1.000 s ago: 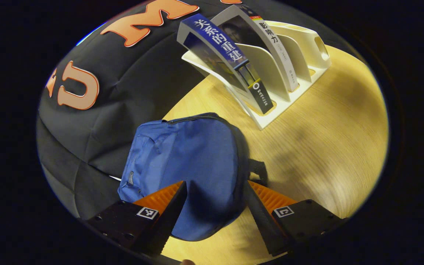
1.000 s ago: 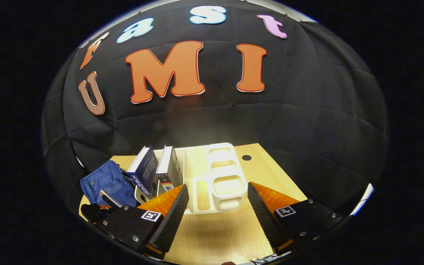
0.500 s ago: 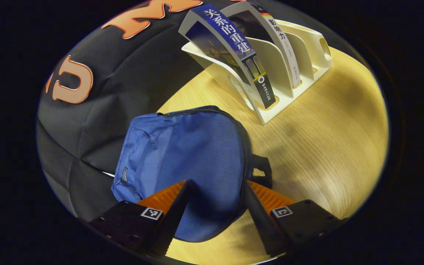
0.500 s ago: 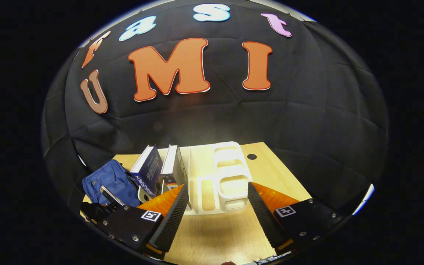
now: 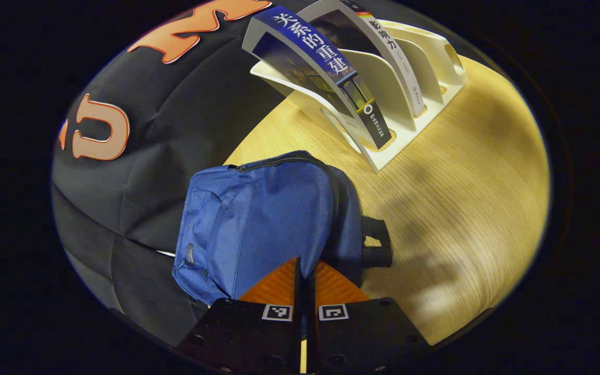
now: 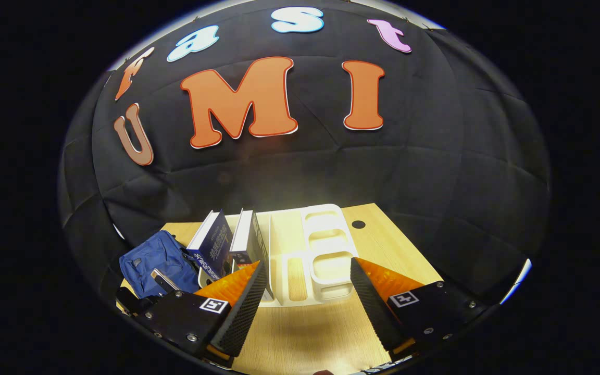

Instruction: Open the schoolbag, grab two books from the bookshelf and put them into the schoolbag.

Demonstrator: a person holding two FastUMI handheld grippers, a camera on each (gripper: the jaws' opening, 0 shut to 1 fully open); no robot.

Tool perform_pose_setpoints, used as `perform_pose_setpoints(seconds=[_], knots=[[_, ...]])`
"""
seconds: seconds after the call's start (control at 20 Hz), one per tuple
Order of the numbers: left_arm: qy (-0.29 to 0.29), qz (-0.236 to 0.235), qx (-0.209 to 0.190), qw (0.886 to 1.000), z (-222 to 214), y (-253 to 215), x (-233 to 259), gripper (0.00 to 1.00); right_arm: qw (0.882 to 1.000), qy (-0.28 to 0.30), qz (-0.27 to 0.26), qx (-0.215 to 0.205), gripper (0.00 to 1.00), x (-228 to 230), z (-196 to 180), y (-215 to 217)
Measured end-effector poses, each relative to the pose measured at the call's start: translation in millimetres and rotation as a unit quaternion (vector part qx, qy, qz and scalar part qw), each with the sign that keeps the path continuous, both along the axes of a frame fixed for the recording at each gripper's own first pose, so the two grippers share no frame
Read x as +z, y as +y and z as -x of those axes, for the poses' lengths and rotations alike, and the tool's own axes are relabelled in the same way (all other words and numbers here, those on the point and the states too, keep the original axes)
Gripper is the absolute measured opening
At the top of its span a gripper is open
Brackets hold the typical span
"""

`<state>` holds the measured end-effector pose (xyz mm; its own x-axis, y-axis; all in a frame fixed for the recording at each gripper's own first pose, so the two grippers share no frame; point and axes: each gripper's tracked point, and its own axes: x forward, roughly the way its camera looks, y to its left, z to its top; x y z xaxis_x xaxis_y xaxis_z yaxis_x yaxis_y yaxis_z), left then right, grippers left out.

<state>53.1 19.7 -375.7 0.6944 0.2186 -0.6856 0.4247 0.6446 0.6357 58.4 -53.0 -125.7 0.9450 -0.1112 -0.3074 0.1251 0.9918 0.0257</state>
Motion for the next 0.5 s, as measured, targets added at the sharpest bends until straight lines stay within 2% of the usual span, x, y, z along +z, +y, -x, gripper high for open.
perform_pose_setpoints(seconds=[0.1, 0.25, 0.3, 0.35, 0.4, 0.5], knots=[[0.027, 0.025, -0.01, 0.999, 4.4, 2.7, 8.7, 0.03, 1.0, -0.003, -0.006, 0.001, 0.96, 2.0, -0.1, -2.2], [0.063, 0.069, 0.0, 0.996, 6.0, 6.0, 23.8, 0.02, 1.0, -0.011, -0.026, 0.012, 0.97, 9.7, -1.1, 0.0], [0.067, 0.078, -0.004, 0.995, 3.8, 4.6, 29.6, 0.01, 0.999, -0.012, -0.035, 0.02, 0.96, 10.8, -0.4, 2.8], [0.079, 0.082, -0.008, 0.993, 8.1, 4.0, 43.3, 0.01, 0.999, -0.014, -0.04, 0.028, 1.0, 14.3, -0.5, 6.5], [0.084, 0.085, -0.014, 0.993, 3.5, 5.7, 49.5, 0.01, 0.998, -0.015, -0.043, 0.035, 0.96, 17.1, -1.0, 9.3], [0.091, 0.098, -0.022, 0.991, 0.2, 8.4, 72.7, 0.01, 0.998, -0.015, -0.049, 0.04, 0.96, 22.6, -2.2, 13.1]])
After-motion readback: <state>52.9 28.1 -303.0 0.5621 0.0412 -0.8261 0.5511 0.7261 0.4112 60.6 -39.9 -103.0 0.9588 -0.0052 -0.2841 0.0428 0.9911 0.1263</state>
